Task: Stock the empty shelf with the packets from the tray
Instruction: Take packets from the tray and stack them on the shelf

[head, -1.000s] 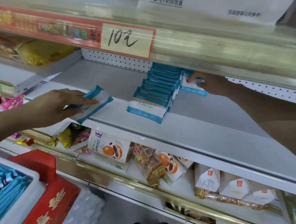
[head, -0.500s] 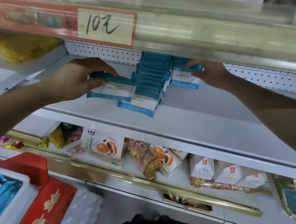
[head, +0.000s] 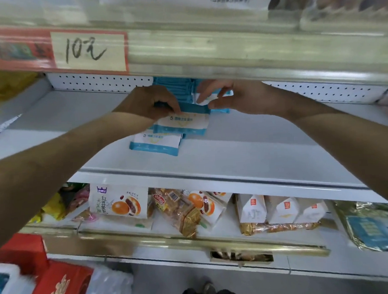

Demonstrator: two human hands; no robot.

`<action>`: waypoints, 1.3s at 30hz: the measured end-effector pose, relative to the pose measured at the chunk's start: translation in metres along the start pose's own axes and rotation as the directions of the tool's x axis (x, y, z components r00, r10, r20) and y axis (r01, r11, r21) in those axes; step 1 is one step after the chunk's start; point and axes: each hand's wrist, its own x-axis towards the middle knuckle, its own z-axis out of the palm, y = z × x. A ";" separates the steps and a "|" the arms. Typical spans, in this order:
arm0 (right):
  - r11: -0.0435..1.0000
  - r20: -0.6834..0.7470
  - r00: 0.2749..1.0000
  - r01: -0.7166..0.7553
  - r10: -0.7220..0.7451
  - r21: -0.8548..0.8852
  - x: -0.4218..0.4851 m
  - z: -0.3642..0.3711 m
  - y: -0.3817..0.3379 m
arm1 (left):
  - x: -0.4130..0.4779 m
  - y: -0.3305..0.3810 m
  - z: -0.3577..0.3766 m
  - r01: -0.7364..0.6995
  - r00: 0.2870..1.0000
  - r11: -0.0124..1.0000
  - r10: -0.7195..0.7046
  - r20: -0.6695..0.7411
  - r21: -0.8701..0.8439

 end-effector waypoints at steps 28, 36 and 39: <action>0.922 0.182 0.905 -0.363 0.384 -0.136 0.016 -0.016 0.004 | -0.055 -0.028 -0.019 0.214 0.962 0.955 -0.243 -0.126 -0.206; 0.934 0.144 0.939 -0.277 0.314 -0.226 0.031 0.000 -0.011 | -0.094 -0.039 -0.040 0.259 0.953 0.966 -0.258 -0.157 -0.016; 0.944 0.111 0.954 -0.253 0.280 -0.213 0.034 0.007 -0.005 | -0.104 -0.040 -0.046 0.281 0.951 0.960 -0.275 -0.144 0.020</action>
